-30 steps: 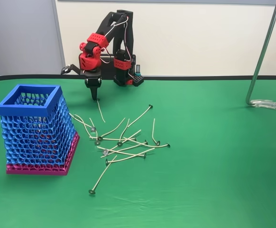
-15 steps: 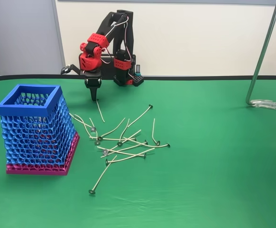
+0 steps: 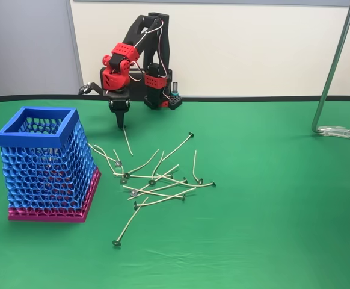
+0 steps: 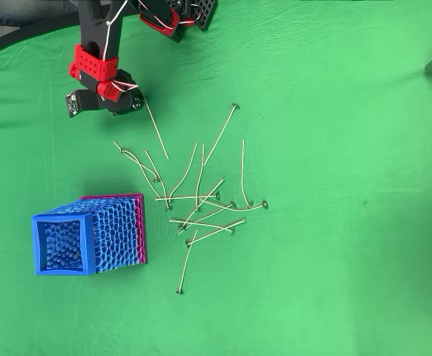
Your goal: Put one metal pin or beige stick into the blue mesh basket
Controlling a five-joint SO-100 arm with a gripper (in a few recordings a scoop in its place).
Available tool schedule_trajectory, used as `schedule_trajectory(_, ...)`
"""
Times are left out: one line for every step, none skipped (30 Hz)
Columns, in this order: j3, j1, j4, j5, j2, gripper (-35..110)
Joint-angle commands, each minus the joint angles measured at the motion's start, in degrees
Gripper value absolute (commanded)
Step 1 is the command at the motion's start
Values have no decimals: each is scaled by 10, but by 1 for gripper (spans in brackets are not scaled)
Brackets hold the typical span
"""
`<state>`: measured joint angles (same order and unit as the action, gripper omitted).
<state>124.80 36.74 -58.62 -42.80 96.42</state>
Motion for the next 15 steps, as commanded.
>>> schedule_trajectory(2, -6, 3, -2, 11, 1)
schedule_trajectory(3, -5, 3, -2, 11, 1)
schedule_trajectory(3, -4, 3, -2, 11, 1)
schedule_trajectory(3, -3, 3, -1, 12, 1)
schedule_trajectory(3, -1, 3, -3, 13, 1)
schedule_trajectory(3, 0, 3, -3, 13, 1)
schedule_trajectory(3, 1, 3, -4, 13, 1)
schedule_trajectory(2, 2, 1, -4, 13, 1)
schedule_trajectory(-1, 3, -2, -5, 14, 1)
schedule_trajectory(-4, 4, -7, -5, 17, 1)
schedule_trajectory(-11, 4, -16, -5, 19, 1)
schedule_trajectory(-18, 4, -27, -5, 22, 1)
schedule_trajectory(-26, 4, -38, -4, 25, 1)
schedule_trajectory(-36, 3, -50, -1, 30, 1)
schedule_trajectory(-46, 1, -61, 2, 34, 1)
